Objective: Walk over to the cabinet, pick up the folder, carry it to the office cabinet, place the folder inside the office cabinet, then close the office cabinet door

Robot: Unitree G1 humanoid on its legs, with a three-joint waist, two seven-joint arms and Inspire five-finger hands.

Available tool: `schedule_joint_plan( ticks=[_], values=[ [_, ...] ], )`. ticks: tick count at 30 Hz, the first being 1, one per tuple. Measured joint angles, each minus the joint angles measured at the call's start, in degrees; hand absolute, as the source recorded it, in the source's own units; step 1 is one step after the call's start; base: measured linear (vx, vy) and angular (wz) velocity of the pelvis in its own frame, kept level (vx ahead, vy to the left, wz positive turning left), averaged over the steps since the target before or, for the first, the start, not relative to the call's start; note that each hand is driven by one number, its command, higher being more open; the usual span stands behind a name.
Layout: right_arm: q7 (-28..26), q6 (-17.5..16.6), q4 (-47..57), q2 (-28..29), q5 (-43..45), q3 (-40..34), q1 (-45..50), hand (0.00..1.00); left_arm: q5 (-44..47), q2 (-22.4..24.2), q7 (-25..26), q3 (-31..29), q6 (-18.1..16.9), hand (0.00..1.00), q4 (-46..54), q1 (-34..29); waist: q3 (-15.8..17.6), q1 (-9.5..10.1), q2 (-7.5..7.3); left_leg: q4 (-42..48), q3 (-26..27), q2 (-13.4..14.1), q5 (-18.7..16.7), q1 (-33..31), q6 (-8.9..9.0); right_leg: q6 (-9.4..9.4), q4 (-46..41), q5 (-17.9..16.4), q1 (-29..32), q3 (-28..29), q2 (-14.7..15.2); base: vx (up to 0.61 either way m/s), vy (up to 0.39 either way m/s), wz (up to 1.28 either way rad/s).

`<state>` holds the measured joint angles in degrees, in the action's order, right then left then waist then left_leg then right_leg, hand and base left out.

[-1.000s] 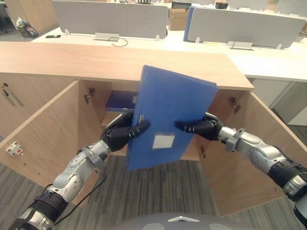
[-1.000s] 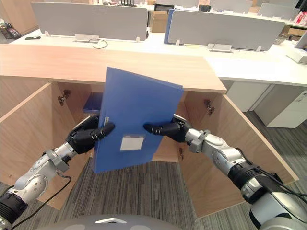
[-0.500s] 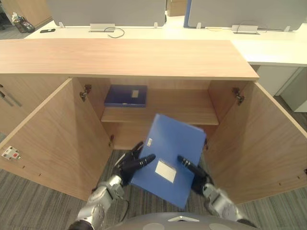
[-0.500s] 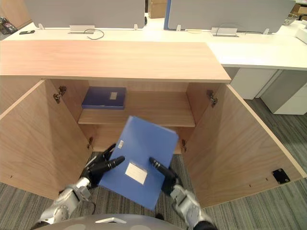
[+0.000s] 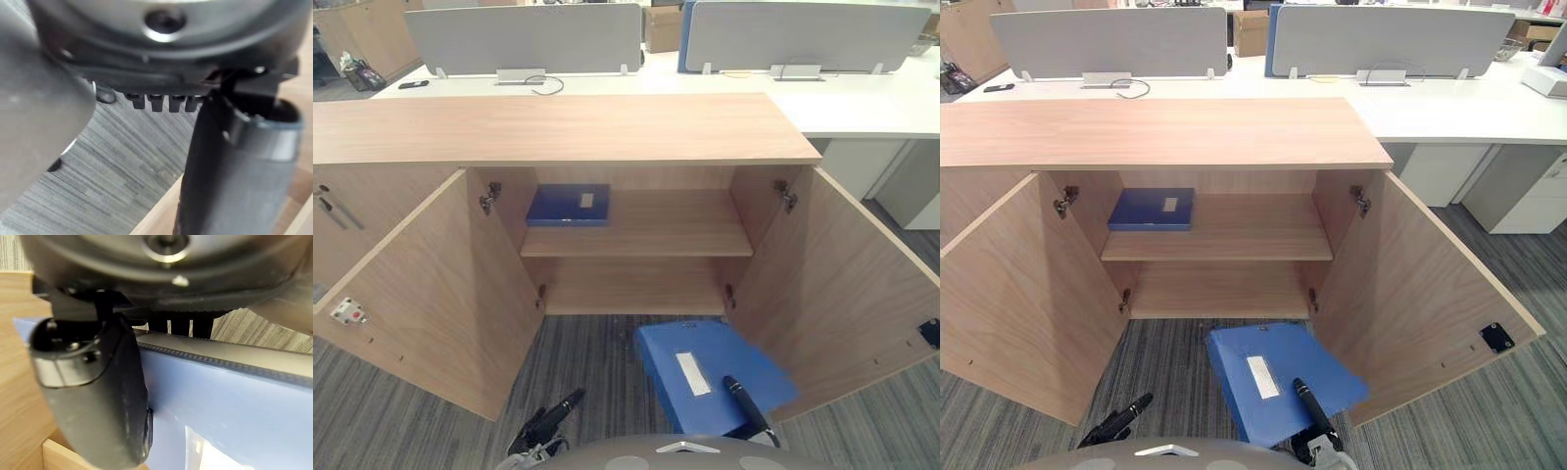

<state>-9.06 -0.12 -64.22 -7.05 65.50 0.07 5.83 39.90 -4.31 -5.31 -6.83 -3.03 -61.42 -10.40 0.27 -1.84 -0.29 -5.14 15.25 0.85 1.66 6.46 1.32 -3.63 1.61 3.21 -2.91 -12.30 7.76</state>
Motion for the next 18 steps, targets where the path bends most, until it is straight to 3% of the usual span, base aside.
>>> schedule_joint_plan(
  ticks=[3,6,10,14,18],
  values=[
    [0.8,0.0,-0.4,0.1,0.0,0.3,-0.8,0.00,0.3,1.2,0.2,-2.5,-0.3,1.00,-0.1,0.0,0.1,0.13,-0.11,0.0,-1.0,-0.7,0.0,0.0,-0.18,-0.66,-2.3,-1.2,0.1,-0.9,1.1,0.03,0.049,0.23],
    [1.2,-0.4,-0.9,0.0,-1.6,2.2,-2.5,0.00,2.3,1.3,0.7,-3.7,-0.6,1.00,-1.1,1.1,0.4,0.09,-0.69,0.0,-2.5,-2.1,0.2,0.3,-0.60,-1.64,-9.7,-4.5,2.3,-2.0,3.5,0.06,0.058,0.29],
    [1.2,0.0,-0.9,1.6,-2.0,10.5,-7.5,0.00,3.0,0.7,1.2,-4.8,-1.6,1.00,-1.1,1.6,1.7,0.30,-2.31,0.0,-3.3,-4.1,0.2,1.7,-1.20,-2.54,-16.1,-8.1,3.8,-2.5,6.8,0.01,0.040,0.19],
    [1.3,1.0,3.1,5.7,1.5,14.1,-12.3,0.00,3.1,0.5,1.4,-4.7,-1.9,1.00,-1.1,2.3,2.3,1.11,-2.50,0.1,-3.0,-4.1,0.6,0.5,-1.81,-2.67,-15.7,-7.7,4.9,-2.8,6.7,-0.01,0.004,0.00],
    [2.5,-0.6,9.6,8.9,7.4,14.1,-19.5,0.00,3.2,1.5,2.8,-5.9,-1.8,1.00,-1.6,3.2,4.5,2.32,-0.97,0.3,-1.8,-3.0,0.9,-0.4,-1.93,-2.15,-12.2,-5.3,4.9,-2.7,4.8,-0.01,-0.020,-0.14]
  ],
)
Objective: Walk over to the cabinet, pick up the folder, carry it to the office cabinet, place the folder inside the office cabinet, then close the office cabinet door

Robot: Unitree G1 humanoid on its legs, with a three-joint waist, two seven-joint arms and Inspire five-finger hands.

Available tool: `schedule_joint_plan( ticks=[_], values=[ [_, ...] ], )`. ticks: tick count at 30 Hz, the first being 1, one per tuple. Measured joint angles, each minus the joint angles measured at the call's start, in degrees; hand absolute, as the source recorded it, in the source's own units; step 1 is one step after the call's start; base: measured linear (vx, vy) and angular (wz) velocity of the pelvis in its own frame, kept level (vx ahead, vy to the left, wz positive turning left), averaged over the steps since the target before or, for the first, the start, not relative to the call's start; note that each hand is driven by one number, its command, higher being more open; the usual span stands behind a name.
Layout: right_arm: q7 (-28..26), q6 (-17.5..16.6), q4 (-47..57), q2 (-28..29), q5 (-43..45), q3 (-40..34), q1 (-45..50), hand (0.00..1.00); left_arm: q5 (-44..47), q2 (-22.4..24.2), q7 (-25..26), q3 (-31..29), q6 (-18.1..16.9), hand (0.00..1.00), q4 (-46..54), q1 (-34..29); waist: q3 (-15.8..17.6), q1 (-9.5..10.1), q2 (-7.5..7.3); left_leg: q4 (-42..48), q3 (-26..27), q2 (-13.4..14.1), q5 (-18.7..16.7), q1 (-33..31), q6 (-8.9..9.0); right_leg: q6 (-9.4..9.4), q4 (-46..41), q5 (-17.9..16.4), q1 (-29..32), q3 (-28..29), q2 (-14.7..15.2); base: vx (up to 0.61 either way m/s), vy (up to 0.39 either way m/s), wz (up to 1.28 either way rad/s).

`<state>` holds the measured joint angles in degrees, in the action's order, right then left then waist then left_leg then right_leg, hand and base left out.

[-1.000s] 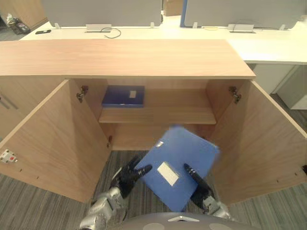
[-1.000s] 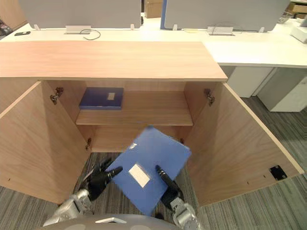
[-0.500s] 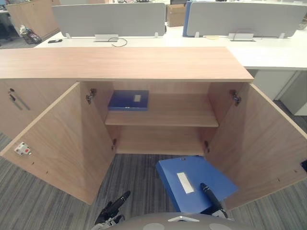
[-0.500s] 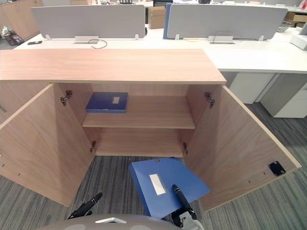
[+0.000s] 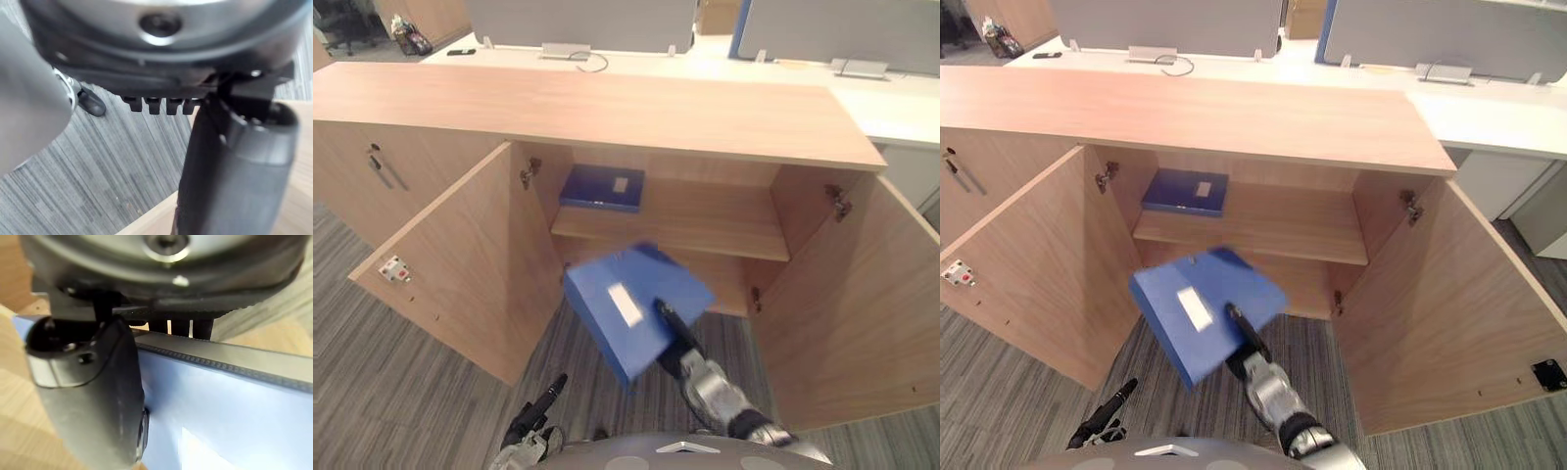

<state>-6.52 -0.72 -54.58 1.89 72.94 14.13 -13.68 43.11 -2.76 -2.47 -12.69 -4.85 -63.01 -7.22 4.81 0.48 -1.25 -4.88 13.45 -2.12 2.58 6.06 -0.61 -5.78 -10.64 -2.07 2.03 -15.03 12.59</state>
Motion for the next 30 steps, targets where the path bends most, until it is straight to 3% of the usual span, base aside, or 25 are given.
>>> schedule_joint_plan(
  ticks=[8,16,19,21,22,23,25,26,30],
  values=[
    [1.1,-4.5,5.8,-0.6,1.6,-3.5,-1.8,0.00,-0.7,0.5,1.1,-4.1,0.0,1.00,-0.5,-0.1,1.5,0.82,-0.46,-0.2,-0.5,2.1,-0.5,-0.1,0.94,0.32,4.3,0.5,-2.3,-1.4,-2.3,0.05,-0.038,0.00],
    [3.2,-5.1,4.8,-2.4,2.2,-6.1,-1.1,0.00,-0.4,0.4,2.0,-0.6,0.0,1.00,0.1,1.6,1.8,0.99,0.65,0.9,-2.5,4.6,-2.4,-2.5,3.12,1.48,8.8,0.1,-4.1,-4.4,-5.3,0.14,-0.057,0.10],
    [4.0,-5.2,4.5,-3.8,2.1,-9.2,-1.1,0.00,0.1,-0.5,3.0,2.7,0.0,1.00,1.9,3.3,2.5,1.07,1.63,18.5,-2.7,7.2,-10.5,-10.5,3.83,1.47,8.9,0.0,-5.4,-7.0,-6.0,0.14,-0.063,0.25],
    [4.8,-5.6,3.3,-4.3,2.1,-10.7,-1.2,0.00,0.7,-0.6,3.2,3.3,-0.1,1.00,3.3,3.5,3.3,1.11,1.93,30.2,-0.8,8.6,-11.4,-13.7,4.53,1.48,8.8,0.1,-8.3,-7.2,-5.5,0.14,0.051,0.24],
    [5.3,-6.3,3.2,-4.7,2.2,-11.6,-1.2,0.00,1.6,-0.3,3.1,3.4,-0.3,1.00,4.6,3.5,4.1,1.60,1.78,34.6,0.8,9.1,-14.4,-15.9,4.17,1.51,8.6,0.1,-10.0,-6.6,-4.6,0.15,0.103,0.11],
    [5.4,-6.8,3.2,-5.2,2.2,-12.1,-1.3,0.00,1.8,0.2,2.9,3.6,-0.4,1.00,5.2,3.3,4.1,1.68,2.31,33.2,0.8,9.2,-15.1,-16.4,3.97,1.51,8.5,0.1,-10.3,-6.6,-4.6,0.10,0.107,-0.12],
    [5.4,-7.7,3.3,-7.0,2.1,-13.8,-2.7,0.00,1.8,2.2,2.7,3.8,-0.4,1.00,5.7,3.2,4.1,1.73,6.14,25.1,-0.4,9.7,-9.6,-17.1,1.86,0.68,7.6,-0.5,-10.2,-6.2,-5.1,0.08,0.134,-0.28],
    [5.6,-8.3,3.4,-7.2,2.2,-14.9,-3.4,0.00,1.8,2.2,2.7,3.9,-0.4,1.00,5.7,3.5,4.0,2.01,5.85,24.5,0.4,8.2,-9.8,-16.5,1.20,-0.47,7.7,-1.4,-9.6,-5.6,-4.0,0.12,0.198,-0.28],
    [6.5,-8.3,3.5,-4.7,2.3,-16.3,-4.4,0.00,2.3,2.6,3.4,0.5,-0.3,1.00,6.2,3.0,5.2,3.33,4.37,28.0,1.1,7.1,-9.9,-16.4,1.04,-0.72,9.0,-2.2,-10.6,-4.7,-2.0,0.05,0.086,-0.18]
  ],
)
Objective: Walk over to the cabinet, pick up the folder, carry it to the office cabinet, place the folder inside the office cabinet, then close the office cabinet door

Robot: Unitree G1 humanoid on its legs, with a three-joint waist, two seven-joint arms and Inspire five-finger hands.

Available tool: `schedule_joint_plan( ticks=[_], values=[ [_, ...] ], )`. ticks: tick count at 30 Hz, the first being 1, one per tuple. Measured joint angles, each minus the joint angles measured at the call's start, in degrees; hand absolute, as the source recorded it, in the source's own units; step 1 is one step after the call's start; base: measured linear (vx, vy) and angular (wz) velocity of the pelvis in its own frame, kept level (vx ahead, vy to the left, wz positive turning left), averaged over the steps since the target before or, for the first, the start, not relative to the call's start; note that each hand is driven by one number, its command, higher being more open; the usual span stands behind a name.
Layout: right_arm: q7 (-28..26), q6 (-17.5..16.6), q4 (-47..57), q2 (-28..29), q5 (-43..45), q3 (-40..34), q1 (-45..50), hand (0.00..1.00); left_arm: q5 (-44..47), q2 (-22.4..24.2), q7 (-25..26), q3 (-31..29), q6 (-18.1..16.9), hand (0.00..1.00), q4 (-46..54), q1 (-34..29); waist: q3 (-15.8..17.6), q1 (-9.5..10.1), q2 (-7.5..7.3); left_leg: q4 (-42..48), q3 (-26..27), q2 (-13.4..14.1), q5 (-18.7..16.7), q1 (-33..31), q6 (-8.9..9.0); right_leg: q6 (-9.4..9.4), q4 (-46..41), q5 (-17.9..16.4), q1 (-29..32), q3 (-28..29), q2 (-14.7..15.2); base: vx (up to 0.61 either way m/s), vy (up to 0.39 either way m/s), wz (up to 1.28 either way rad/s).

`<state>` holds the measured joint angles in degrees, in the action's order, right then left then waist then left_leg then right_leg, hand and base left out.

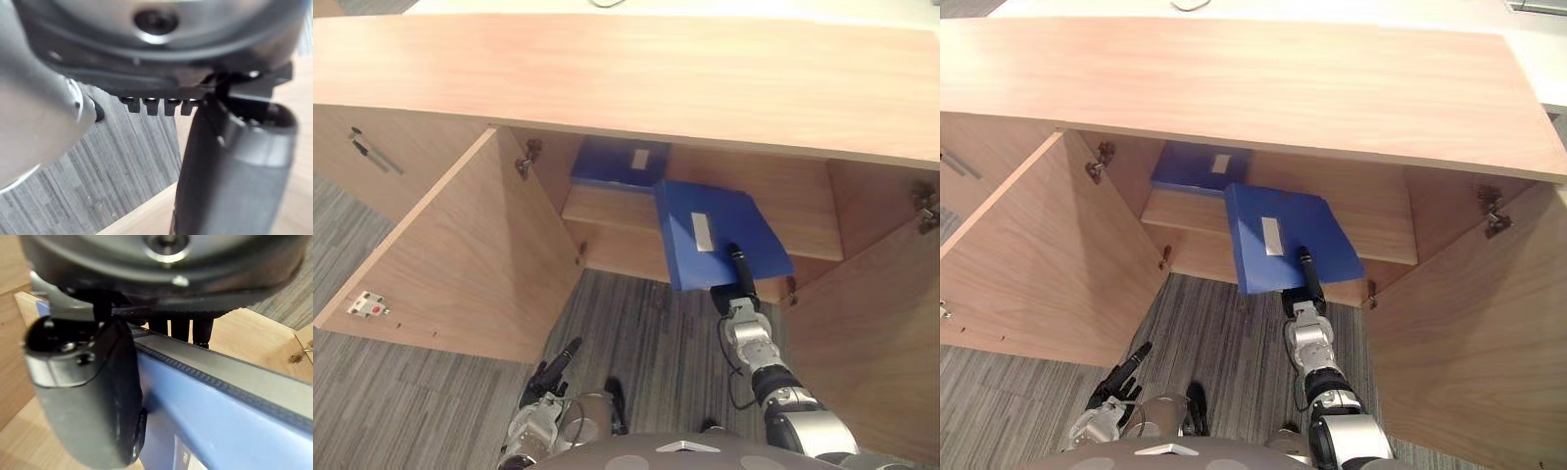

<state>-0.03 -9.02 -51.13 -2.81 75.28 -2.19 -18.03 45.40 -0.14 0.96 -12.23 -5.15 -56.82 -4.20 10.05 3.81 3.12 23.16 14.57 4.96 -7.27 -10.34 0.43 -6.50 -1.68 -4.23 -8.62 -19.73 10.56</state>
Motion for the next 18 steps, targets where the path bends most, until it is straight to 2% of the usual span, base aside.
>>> schedule_joint_plan(
  ticks=[3,6,10,13,18],
  values=[
    [0.3,0.9,0.0,1.7,0.5,2.0,0.2,0.00,0.1,0.9,0.4,-2.1,0.0,1.00,-0.1,-1.9,-0.1,0.82,0.70,-0.3,-0.1,0.5,-0.1,2.6,0.18,-0.30,0.0,-0.2,-1.1,2.2,-0.1,0.01,0.004,-0.43],
    [0.3,1.0,0.0,2.3,0.4,3.0,1.3,0.00,1.5,1.4,0.3,-2.4,0.1,1.00,-1.3,-2.7,-0.8,0.60,1.55,-8.0,-1.3,0.4,-0.2,6.6,0.67,-0.40,0.8,-0.1,-0.9,3.4,-1.1,-0.04,-0.008,-0.23],
    [0.3,1.3,-2.1,0.9,0.4,3.0,5.5,0.00,1.5,-0.1,0.3,-0.9,0.1,1.00,-1.8,-3.4,-2.9,0.50,-0.56,-20.5,-0.5,-2.4,6.4,10.8,0.88,-0.70,0.9,0.3,1.0,4.7,-0.1,-0.03,0.000,-0.09],
    [0.4,1.3,-5.4,0.0,0.4,2.9,6.4,0.00,1.4,-1.4,0.1,1.3,0.1,1.00,-1.7,-3.7,-3.5,0.43,-1.52,-23.3,0.3,-3.3,7.8,11.2,0.44,-0.80,1.3,1.1,2.3,5.7,-0.2,0.00,0.030,-0.15],
    [0.5,1.3,-5.1,-0.2,0.3,2.8,6.6,0.00,1.3,-1.9,-0.3,3.1,-0.1,1.00,-1.4,-4.1,-3.6,-0.15,-1.51,-24.6,1.1,-4.5,8.5,11.0,-0.49,-1.44,3.8,3.0,2.6,6.4,0.5,0.00,0.046,-0.12]
  ],
)
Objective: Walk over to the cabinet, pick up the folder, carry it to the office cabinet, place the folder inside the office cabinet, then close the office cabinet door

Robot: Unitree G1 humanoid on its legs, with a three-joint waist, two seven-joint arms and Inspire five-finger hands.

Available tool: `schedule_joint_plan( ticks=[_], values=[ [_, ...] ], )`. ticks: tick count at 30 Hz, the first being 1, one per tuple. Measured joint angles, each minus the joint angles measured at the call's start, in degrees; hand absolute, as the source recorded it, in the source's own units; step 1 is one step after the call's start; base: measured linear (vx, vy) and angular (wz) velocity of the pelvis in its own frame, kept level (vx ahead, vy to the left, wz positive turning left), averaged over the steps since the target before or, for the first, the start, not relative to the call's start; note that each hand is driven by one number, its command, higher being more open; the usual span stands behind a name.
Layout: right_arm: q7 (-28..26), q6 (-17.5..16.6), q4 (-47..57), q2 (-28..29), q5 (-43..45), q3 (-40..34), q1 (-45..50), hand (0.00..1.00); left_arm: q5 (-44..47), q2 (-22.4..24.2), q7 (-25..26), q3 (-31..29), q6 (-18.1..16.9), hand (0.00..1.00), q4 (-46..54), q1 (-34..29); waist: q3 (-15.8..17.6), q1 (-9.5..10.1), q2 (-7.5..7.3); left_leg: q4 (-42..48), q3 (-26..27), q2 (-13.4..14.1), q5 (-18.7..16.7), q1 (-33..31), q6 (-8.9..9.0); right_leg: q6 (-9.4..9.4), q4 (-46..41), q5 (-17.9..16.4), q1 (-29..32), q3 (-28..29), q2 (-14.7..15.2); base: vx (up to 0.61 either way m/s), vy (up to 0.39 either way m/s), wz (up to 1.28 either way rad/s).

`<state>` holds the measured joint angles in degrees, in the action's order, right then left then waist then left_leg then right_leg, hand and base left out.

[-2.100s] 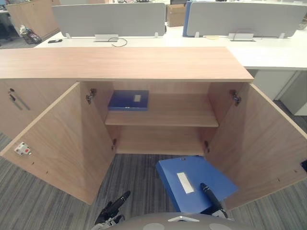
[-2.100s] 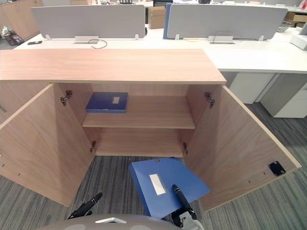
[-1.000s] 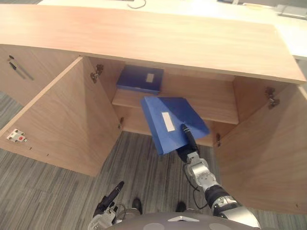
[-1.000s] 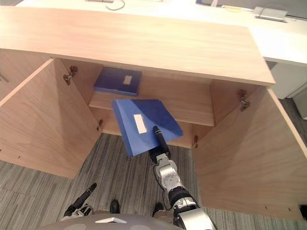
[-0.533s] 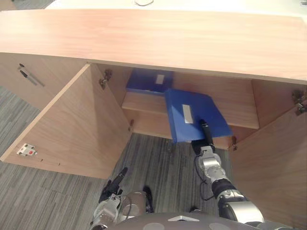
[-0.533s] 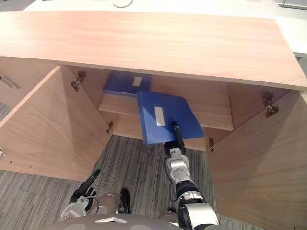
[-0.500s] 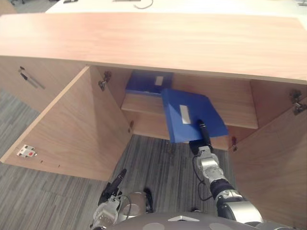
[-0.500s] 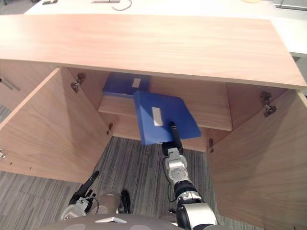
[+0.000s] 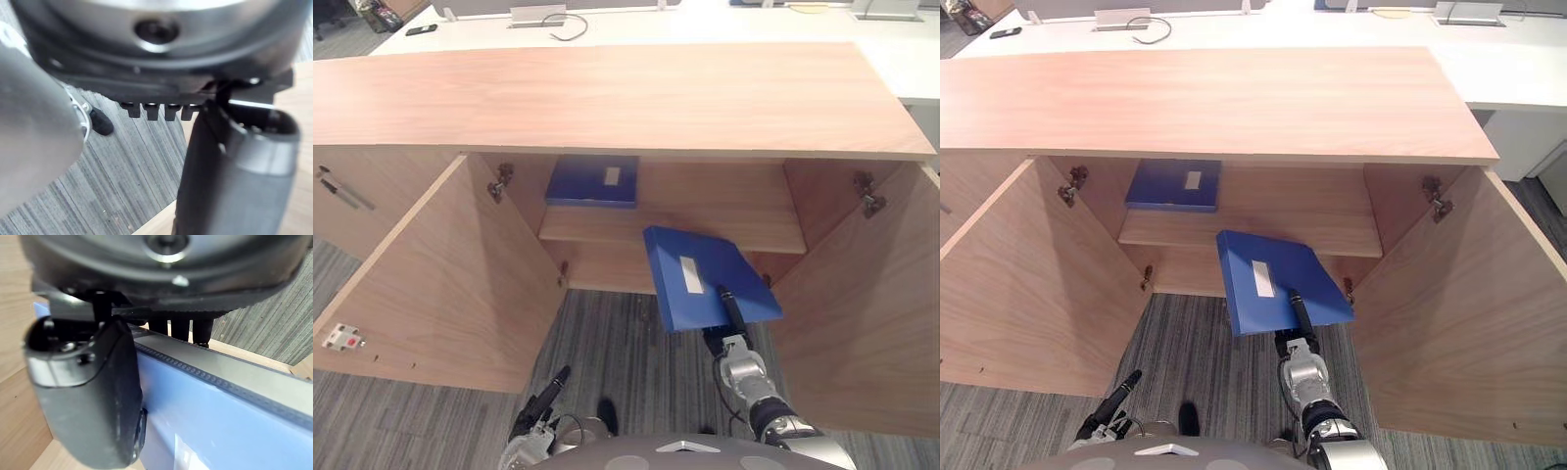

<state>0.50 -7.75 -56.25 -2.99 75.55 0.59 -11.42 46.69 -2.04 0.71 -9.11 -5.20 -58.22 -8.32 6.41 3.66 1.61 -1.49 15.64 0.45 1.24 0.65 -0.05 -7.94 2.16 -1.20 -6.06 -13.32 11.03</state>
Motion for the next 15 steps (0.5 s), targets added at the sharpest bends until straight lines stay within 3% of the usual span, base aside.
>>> schedule_joint_plan(
  ticks=[5,9,12,15],
  values=[
    [0.9,-0.5,6.3,0.9,-1.7,-1.9,0.1,0.00,-0.1,0.0,-0.1,-0.4,0.0,1.00,0.1,-1.0,-0.1,-0.04,-0.04,-2.1,0.5,-0.4,1.2,-0.5,-0.37,-0.02,0.0,0.6,1.9,0.9,0.1,-0.02,0.017,-0.07],
    [1.8,-2.1,15.2,0.4,-7.9,-6.7,-0.7,0.00,-2.5,0.0,-0.3,-2.2,0.1,1.00,0.0,-3.0,-0.1,-0.13,-0.05,-2.9,0.6,-1.0,1.5,-0.8,-0.58,-0.25,0.1,0.7,2.7,1.0,0.6,-0.01,0.003,-0.01],
    [4.0,-4.7,18.4,-1.4,-10.1,-10.4,-4.9,0.00,-4.4,-0.1,-0.4,-4.6,0.2,1.00,-0.8,-3.4,0.0,-0.03,-0.07,-2.8,0.5,-1.4,1.7,-2.2,-0.99,-0.68,0.1,1.1,4.0,1.0,1.0,-0.01,0.032,0.01],
    [6.2,-6.3,18.4,-4.7,-10.1,-13.7,-12.1,0.00,-4.4,0.1,-0.6,-5.9,0.1,1.00,-0.7,-2.8,2.2,0.21,0.31,-0.1,0.0,-1.0,1.1,-4.1,-1.86,-0.69,-1.4,1.1,5.2,1.0,1.6,-0.02,0.008,0.01]
  ],
)
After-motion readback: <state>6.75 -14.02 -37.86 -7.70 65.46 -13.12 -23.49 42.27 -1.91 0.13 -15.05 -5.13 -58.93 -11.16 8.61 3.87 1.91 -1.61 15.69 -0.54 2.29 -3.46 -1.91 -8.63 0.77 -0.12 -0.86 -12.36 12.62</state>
